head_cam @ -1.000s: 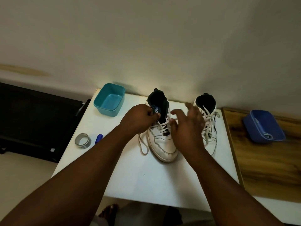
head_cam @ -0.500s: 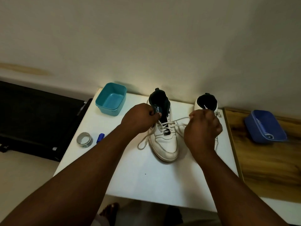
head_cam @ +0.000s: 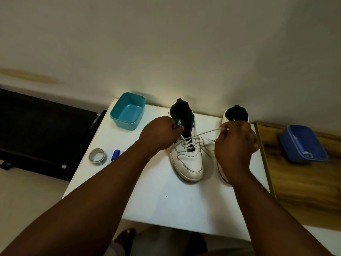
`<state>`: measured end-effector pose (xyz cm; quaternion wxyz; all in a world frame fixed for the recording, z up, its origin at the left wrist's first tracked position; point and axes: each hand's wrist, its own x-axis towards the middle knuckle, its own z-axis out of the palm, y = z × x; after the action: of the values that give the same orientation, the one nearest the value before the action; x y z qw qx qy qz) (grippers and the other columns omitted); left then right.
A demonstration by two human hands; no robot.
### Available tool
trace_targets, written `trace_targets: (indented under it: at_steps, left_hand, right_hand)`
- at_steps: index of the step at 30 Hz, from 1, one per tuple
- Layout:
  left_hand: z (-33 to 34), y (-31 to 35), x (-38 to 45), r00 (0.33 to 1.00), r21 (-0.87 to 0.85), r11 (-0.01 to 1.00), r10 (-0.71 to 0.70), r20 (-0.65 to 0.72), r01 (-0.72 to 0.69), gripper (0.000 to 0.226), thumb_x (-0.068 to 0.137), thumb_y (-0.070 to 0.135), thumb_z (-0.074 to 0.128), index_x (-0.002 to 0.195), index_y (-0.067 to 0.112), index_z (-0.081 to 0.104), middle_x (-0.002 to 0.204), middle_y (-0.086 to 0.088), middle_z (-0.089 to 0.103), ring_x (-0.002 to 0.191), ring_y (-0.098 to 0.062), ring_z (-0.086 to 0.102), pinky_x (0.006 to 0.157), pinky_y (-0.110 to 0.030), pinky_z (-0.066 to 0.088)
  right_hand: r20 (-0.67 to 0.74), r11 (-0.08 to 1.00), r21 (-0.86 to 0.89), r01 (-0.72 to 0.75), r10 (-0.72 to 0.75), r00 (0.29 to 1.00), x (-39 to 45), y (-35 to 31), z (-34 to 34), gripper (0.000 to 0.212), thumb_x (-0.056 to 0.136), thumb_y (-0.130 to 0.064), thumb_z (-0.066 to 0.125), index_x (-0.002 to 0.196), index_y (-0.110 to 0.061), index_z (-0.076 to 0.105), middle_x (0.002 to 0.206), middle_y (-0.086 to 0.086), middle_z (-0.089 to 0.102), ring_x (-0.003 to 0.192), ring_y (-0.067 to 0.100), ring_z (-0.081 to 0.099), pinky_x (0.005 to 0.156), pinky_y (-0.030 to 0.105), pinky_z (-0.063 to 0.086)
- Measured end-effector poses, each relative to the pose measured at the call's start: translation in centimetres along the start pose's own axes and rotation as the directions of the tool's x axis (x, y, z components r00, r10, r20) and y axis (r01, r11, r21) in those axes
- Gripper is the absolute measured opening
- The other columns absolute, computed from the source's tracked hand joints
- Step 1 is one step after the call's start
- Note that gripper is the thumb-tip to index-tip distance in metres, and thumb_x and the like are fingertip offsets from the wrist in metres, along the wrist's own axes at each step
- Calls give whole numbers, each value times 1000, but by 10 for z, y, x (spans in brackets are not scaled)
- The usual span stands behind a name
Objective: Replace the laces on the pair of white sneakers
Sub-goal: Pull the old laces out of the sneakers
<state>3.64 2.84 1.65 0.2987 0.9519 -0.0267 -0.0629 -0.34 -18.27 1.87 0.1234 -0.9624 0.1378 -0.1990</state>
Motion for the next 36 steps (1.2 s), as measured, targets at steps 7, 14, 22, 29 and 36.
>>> trace_targets:
  at_steps: [7, 14, 22, 29, 36]
  left_hand:
    - [0, -1, 1, 1000, -4, 1000, 9, -3, -9, 44, 97, 45, 56, 61, 25, 41, 62, 2, 48, 61, -16, 47, 54, -30, 28]
    - [0, -1, 1, 999, 72, 996, 44, 7, -45, 38, 98, 43, 55, 66, 27, 42, 67, 3, 49, 64, -14, 48, 53, -29, 27]
    - [0, -2, 3, 1000, 10, 1000, 27, 7, -27, 44, 97, 44, 58, 62, 23, 41, 65, 1, 48, 62, -14, 47, 54, -31, 27]
    - [-1, -3, 2, 999, -13, 999, 29, 18, -29, 47, 99, 43, 57, 60, 20, 44, 62, -1, 48, 59, -15, 46, 54, -31, 27]
    - [-1, 1, 2, 1000, 26, 1000, 14, 12, -14, 44, 99, 43, 56, 62, 24, 41, 64, 1, 49, 60, -11, 46, 53, -30, 26]
  right_hand:
    - [144, 944, 120, 308, -324, 935, -14, -26, 15, 30, 91, -25, 67, 120, -34, 69, 156, 9, 42, 150, 41, 24, 119, 60, 18]
    - [175, 947, 24, 320, -319, 931, -15, -29, 24, 13, 89, -17, 68, 99, -23, 74, 138, 8, 57, 140, 37, 40, 116, 61, 21]
    - [55, 998, 18, 64, -65, 996, -4, -7, 8, 23, 91, -17, 65, 113, -20, 69, 141, 18, 50, 131, 44, 44, 106, 57, 34]
    - [261, 925, 100, 368, -381, 887, -20, -35, 27, 20, 88, -17, 69, 103, -29, 74, 153, 7, 47, 152, 41, 21, 119, 62, 16]
    - [49, 996, -41, 76, -74, 996, -5, -8, 10, 21, 88, -13, 66, 107, -20, 70, 132, 13, 56, 126, 38, 49, 106, 54, 33]
